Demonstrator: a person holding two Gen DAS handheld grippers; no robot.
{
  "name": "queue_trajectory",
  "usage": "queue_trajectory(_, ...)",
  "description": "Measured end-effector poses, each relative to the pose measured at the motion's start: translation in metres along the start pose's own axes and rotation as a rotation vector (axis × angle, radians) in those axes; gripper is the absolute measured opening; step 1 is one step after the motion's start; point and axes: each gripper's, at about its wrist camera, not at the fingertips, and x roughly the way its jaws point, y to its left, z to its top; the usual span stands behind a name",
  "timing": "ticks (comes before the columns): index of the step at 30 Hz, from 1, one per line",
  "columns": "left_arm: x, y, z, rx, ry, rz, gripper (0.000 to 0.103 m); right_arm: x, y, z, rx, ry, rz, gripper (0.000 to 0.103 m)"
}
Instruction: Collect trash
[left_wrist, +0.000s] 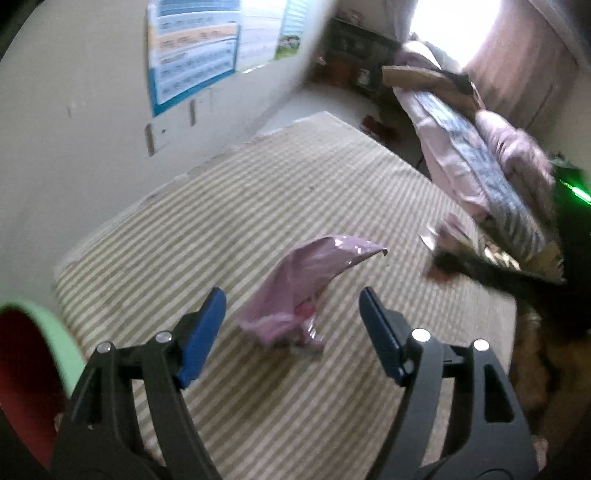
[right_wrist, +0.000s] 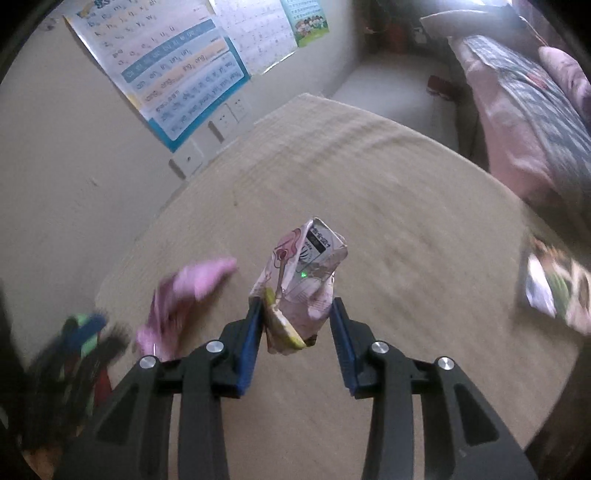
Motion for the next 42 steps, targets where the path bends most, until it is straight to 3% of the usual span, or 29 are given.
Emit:
queue_trajectory(7,0.053,-0.007,0.010,0.034,0.092,0.082,0.071,-0.024,0.011,-0.057,-0.048,0.024,0.044,0.037)
queue_trajectory(11,0.065,0.002,0.006,0.002,0.141,0.105,0.044,-0.027,0.017,-0.071,-0.048,0.035,0.079,0.037)
queue_trajectory(15,0.055,0.005,0.001,-0.043,0.127,0.111,0.035,-0.031,0.017,-0.075,-0.047,0.030,0.093,0.037)
queue_trajectory(26,-0.006,-0.011,-0.036,-0.112,0.106,0.155,0.034,-0.043,0.013,-0.079,-0.060,-0.006,0.093,0.037)
queue_trajectory(31,-0.007,-0.014,-0.050,-0.103,0.124,0.168,0.038,-0.037,0.006,-0.084,-0.046,0.019,0.085,0.038)
queue_trajectory(32,-0.006,-0.014,-0.051,-0.103,0.127,0.170,0.043,-0.036,0.006,-0.085,-0.048,0.027,0.084,0.039)
queue_trajectory(35,-0.002,-0.013,-0.051,-0.104,0.131,0.170,0.047,-0.031,0.006,-0.087,-0.049,0.052,0.083,0.047)
queue_trajectory(39,0.005,-0.009,-0.052,-0.102,0.139,0.174,0.046,-0.028,0.008,-0.090,-0.049,0.070,0.103,0.047)
queue_trajectory(42,0.008,-0.005,-0.055,-0.118,0.153,0.166,0.037,-0.023,0.014,-0.091,-0.050,0.090,0.120,0.049)
